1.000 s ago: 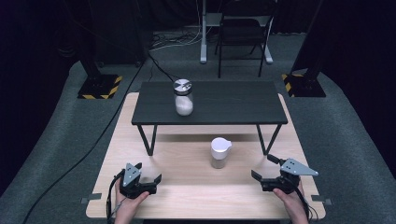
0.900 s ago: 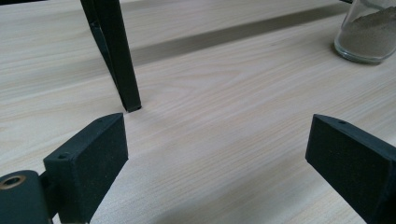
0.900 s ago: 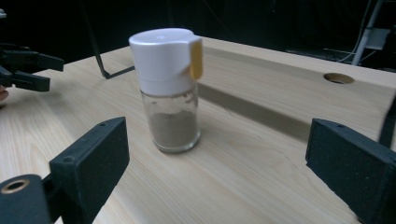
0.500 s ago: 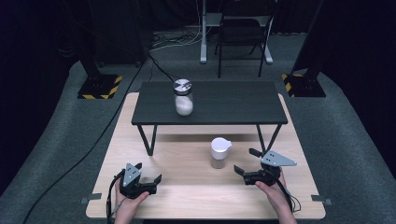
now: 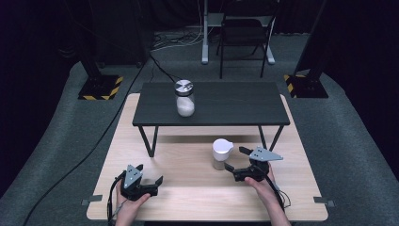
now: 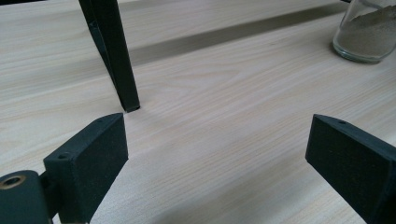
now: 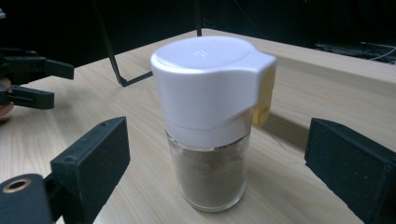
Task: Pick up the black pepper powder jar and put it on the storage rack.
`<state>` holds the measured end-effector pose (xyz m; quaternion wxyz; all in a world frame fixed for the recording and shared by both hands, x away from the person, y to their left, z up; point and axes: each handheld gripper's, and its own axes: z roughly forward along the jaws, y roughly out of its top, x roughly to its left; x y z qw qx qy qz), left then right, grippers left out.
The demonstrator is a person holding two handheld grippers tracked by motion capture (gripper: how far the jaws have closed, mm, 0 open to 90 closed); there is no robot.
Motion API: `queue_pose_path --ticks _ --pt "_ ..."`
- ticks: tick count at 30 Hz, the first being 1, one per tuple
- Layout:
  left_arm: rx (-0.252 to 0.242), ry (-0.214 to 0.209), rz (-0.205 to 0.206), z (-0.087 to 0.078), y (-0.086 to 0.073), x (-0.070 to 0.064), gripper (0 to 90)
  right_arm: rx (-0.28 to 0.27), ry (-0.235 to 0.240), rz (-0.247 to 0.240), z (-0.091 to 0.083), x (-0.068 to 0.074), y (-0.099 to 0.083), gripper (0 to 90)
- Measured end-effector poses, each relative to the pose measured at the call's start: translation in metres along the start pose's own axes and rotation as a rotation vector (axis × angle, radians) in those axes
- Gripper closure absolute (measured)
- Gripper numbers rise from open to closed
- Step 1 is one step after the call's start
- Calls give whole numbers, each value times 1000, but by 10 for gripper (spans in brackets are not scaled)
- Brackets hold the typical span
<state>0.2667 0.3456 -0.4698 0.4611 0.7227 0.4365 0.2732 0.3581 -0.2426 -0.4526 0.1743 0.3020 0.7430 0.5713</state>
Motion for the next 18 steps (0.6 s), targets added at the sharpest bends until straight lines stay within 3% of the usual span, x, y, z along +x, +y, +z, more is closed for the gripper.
queue_pose_path --ticks 12,18 --pt "0 -1 0 0 0 0 56 27 16 27 32 -3 0 86" --pt "1 -5 -1 0 0 1 56 19 9 47 45 -4 0 170"
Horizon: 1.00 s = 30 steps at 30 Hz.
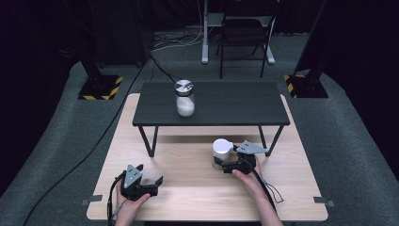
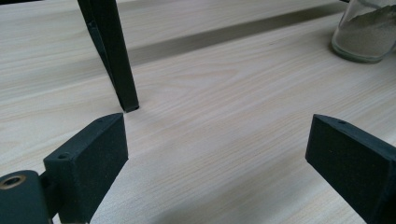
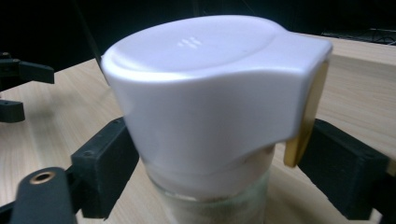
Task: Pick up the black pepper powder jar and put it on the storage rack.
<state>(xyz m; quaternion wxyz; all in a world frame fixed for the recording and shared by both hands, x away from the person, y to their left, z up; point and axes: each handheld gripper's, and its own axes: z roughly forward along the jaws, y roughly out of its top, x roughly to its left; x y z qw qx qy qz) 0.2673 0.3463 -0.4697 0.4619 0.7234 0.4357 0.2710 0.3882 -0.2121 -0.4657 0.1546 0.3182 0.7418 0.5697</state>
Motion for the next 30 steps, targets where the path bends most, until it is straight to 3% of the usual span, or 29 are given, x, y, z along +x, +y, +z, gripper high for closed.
queue_pose_path --ticks 4,12,17,30 --pt "0 0 1 0 0 0 56 -3 24 -13 3 -2 0 277" --pt "1 -1 -2 0 0 0 56 18 -5 -47 0 7 5 292" --pt "2 -1 -3 0 0 0 56 29 3 -55 -4 8 8 297" --pt "2 2 -3 0 0 0 56 16 -11 -64 -41 15 27 299"
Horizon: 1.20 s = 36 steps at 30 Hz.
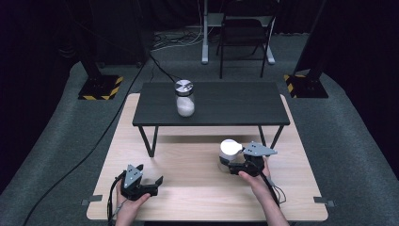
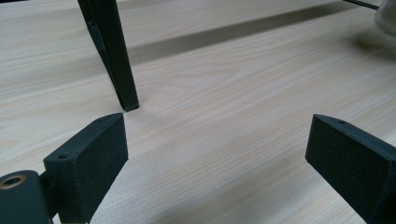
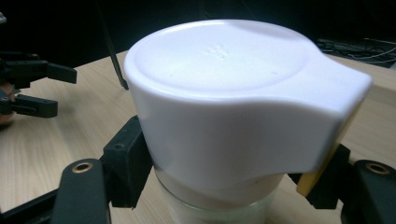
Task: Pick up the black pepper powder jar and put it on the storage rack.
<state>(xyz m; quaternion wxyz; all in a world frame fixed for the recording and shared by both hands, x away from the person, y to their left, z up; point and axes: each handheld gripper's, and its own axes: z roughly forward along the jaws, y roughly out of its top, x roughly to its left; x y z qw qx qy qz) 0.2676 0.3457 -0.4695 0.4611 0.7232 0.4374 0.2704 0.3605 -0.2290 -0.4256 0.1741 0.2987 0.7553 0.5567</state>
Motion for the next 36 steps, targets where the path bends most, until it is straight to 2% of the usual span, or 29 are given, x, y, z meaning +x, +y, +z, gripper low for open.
queue_pose_path --ticks 11,18,24,32,36 --pt "1 2 -1 0 0 0 56 -42 3 9 -39 2 36 299" --pt "1 1 -1 0 0 0 56 -64 2 -24 -56 8 66 299" --pt "3 1 -1 0 1 0 56 -74 -5 -29 -64 8 90 300" --pt "5 0 0 0 1 0 56 -124 -15 -34 -66 5 118 299" --pt "3 0 0 0 1 0 56 -147 -22 -29 -64 3 126 300"
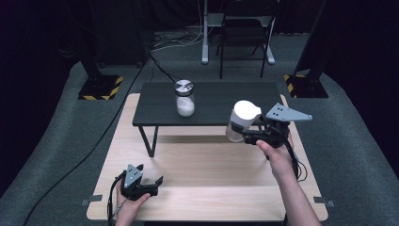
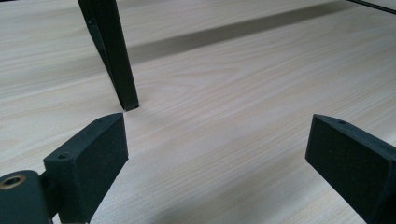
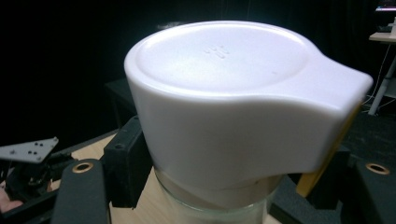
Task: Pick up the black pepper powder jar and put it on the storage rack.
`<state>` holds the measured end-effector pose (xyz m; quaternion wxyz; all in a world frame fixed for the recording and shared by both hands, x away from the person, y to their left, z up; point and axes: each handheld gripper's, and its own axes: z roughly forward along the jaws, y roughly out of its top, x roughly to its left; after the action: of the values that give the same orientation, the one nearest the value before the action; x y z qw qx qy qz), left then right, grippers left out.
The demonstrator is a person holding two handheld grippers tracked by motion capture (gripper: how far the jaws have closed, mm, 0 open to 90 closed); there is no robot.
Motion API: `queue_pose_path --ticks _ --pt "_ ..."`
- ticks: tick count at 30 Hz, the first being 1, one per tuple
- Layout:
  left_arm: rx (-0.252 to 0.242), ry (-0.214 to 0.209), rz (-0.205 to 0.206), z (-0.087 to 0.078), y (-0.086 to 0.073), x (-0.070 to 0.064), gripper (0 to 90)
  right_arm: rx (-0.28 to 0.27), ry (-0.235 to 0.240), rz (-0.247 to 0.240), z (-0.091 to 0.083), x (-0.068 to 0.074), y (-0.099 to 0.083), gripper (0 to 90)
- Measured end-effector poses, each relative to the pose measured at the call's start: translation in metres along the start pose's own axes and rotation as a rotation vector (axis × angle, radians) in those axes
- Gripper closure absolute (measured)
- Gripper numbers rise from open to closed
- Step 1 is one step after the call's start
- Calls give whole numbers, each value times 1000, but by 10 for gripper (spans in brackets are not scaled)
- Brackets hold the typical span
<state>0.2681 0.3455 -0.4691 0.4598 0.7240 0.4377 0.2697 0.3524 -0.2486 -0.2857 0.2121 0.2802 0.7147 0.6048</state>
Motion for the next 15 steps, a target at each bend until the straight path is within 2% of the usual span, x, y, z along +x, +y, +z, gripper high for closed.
queue_pose_path --ticks 6,15 --pt "2 -1 0 0 0 0 56 -9 -43 3 9 -2 12 300" --pt "4 -3 0 0 1 1 56 23 -139 19 34 -9 24 299"
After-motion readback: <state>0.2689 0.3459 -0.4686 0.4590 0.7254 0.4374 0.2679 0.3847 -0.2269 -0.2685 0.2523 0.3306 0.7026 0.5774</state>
